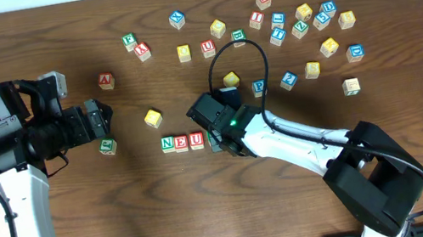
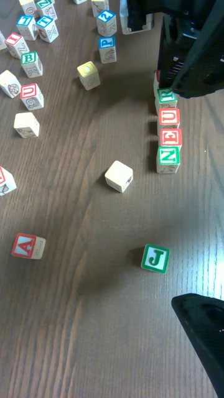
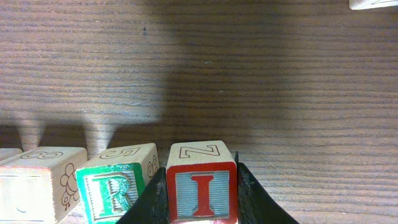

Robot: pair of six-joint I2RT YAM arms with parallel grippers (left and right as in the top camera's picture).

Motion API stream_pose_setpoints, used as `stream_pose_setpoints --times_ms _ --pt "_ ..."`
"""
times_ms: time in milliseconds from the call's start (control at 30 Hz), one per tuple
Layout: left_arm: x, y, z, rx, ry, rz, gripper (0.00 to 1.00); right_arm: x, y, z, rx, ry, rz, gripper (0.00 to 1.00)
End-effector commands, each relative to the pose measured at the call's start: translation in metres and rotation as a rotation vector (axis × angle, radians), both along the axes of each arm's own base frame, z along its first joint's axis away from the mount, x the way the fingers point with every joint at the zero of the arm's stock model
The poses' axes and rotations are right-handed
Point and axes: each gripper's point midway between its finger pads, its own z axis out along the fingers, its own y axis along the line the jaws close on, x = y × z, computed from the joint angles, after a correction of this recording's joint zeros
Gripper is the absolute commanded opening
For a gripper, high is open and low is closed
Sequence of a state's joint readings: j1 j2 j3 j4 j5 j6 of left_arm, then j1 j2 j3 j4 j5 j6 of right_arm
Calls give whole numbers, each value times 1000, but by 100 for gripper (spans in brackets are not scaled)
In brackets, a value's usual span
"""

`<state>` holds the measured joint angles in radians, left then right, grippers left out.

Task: Spell out NEURIPS
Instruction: 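Lower the red I block to the right of the green R block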

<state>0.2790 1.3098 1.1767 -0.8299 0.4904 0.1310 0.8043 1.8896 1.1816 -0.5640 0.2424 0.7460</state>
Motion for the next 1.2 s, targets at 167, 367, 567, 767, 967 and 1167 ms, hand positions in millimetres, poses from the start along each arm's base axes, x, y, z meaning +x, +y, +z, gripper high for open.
stream_pose_setpoints --times_ms 167,367,567,767,967,1167 --pt "3 3 8 8 -21 10 99 -5 0 -9 -23 13 22 17" --pt "3 3 8 8 -21 10 99 -4 -1 -9 -23 13 20 29" --pt "3 3 8 8 -21 10 99 -4 -1 -9 -24 13 20 32" --pt "3 3 8 8 -21 10 99 -4 -1 -9 -23 13 20 32" --pt "3 3 8 8 -21 10 99 -4 -1 -9 -23 13 19 32" --pt "3 3 8 8 -21 10 99 -3 -2 -9 -29 8 17 34"
